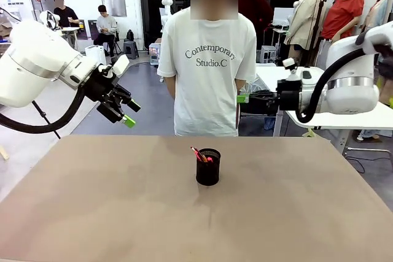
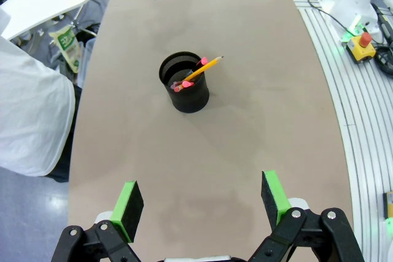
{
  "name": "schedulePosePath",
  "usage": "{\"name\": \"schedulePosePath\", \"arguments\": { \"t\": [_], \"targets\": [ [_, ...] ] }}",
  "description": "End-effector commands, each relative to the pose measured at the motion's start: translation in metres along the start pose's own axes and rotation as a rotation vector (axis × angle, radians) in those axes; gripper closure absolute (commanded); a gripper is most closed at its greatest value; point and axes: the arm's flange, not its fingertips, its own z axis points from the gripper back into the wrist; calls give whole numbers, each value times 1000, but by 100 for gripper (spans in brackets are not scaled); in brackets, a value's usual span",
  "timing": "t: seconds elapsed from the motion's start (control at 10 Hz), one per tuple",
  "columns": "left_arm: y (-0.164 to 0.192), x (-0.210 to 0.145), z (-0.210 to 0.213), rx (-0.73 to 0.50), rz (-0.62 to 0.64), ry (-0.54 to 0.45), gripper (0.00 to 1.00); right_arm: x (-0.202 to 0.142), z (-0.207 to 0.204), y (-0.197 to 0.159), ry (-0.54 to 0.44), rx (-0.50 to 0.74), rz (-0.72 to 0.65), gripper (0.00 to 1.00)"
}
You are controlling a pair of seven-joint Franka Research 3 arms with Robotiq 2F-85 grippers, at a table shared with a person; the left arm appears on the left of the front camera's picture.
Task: Place the pens into the pen holder.
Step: Pick up a writing instrument from the table and place it into the Pen holder.
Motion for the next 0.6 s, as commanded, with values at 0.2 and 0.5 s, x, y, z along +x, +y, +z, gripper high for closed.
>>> {"name": "schedulePosePath", "arguments": {
  "t": [0.2, 0.5],
  "targets": [
    [-1, 0, 3, -4, 0, -3, 0, -37, -33, 19, -15, 111, -9, 100],
    [-1, 0, 3, -4, 0, -3, 0, -56, -42, 22, -7, 154, 23, 100]
  ]
}}
